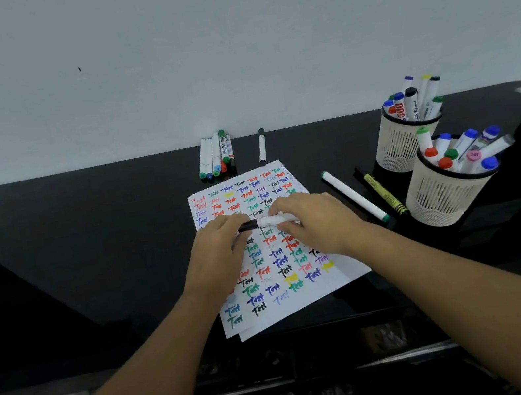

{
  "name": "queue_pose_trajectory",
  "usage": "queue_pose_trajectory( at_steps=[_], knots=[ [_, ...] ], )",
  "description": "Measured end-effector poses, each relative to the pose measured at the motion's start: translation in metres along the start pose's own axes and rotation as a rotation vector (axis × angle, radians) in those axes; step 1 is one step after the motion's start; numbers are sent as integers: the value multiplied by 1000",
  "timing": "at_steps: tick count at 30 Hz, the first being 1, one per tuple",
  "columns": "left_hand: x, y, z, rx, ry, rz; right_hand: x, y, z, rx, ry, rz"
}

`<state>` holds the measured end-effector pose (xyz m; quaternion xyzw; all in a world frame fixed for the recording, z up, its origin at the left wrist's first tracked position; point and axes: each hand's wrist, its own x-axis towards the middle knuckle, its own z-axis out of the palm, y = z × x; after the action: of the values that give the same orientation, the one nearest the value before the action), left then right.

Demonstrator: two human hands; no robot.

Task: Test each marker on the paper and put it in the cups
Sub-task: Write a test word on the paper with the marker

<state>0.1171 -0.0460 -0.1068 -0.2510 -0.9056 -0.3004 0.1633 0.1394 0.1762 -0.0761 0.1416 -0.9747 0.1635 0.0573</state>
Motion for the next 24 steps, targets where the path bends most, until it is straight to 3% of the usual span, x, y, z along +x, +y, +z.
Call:
queue_pose_trajectory(
  at_steps=[11,17,21,24],
  knots=[
    [-7,4,-2,-4,5,99,8,0,-13,-64,-67,-173],
    [-8,6,-2,7,-10,85,2,-1,-11,-6,-82,-117],
    [-7,7,-1,-37,-50,-37,6,-12,-6,16,-117,-177],
    [-3,4,1,-57,-99,-213,8,-12,-2,71,-68,-117]
  ],
)
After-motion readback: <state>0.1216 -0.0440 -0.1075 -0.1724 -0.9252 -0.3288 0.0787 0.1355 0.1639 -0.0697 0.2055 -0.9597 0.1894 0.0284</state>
